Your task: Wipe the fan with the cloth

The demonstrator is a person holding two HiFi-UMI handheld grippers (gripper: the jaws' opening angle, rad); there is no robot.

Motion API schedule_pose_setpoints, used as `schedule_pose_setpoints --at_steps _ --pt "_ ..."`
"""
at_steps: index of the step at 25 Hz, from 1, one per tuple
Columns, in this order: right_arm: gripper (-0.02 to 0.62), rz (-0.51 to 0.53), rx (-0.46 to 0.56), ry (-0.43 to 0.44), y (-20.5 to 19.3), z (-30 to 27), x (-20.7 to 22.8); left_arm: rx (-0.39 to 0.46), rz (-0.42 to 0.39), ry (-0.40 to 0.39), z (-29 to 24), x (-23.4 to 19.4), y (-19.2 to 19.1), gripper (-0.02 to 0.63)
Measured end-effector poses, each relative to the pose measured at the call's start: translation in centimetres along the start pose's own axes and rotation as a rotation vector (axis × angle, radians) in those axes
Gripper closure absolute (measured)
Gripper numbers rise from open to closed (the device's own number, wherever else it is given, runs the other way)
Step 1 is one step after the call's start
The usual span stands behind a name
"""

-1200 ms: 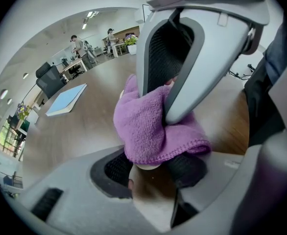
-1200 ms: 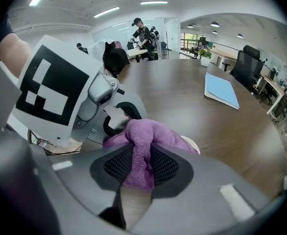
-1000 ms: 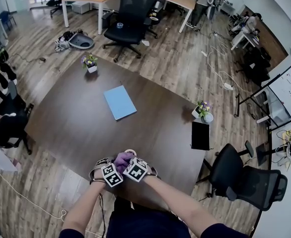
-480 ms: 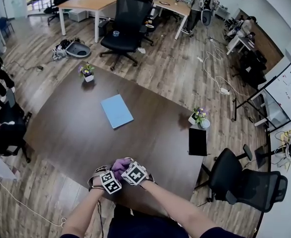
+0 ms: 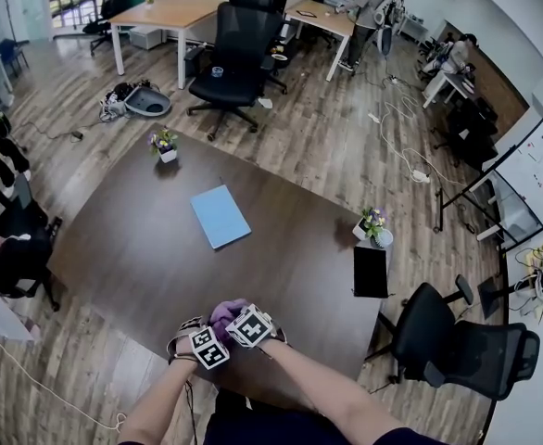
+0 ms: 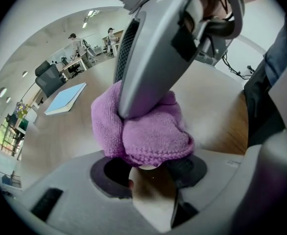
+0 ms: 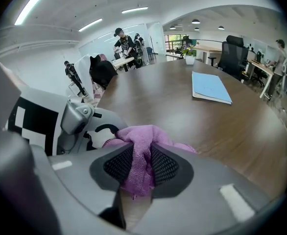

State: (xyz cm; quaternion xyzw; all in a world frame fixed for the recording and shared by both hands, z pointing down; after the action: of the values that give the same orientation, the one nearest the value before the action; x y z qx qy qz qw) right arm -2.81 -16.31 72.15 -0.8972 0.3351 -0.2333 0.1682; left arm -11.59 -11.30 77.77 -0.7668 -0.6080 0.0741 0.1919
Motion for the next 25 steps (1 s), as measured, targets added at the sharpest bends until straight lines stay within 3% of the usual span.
schedule_pose_setpoints --at_steps 6,15,25 --pt "0.482 -0.006 0.023 -0.019 0.5 -0.1 0.3 0.004 -0.001 0.0 0.0 0.1 0.0 0.408" --pt "0.483 -0.031 0.052 -0.115 1.7 0.9 2.7 0.003 -0.01 0.004 0.1 0.1 0.0 0.408" --pt "0.482 -0.119 0.07 -0.168 1.0 1.9 5.0 0.003 0.007 0.0 0.0 0.1 0.0 0.41"
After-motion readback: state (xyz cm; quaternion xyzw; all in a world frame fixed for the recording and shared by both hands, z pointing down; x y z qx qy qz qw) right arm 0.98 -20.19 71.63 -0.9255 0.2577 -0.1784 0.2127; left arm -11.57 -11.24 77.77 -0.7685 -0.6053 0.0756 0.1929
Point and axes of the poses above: the fingertips, and each gripper's own axes: z backward along the fingers, x to its right, y out of its top, the point moved 10 cm from there along z, backward along the fingers, and after that the axes turned 10 degrees about -z, right-handed, at the moved point
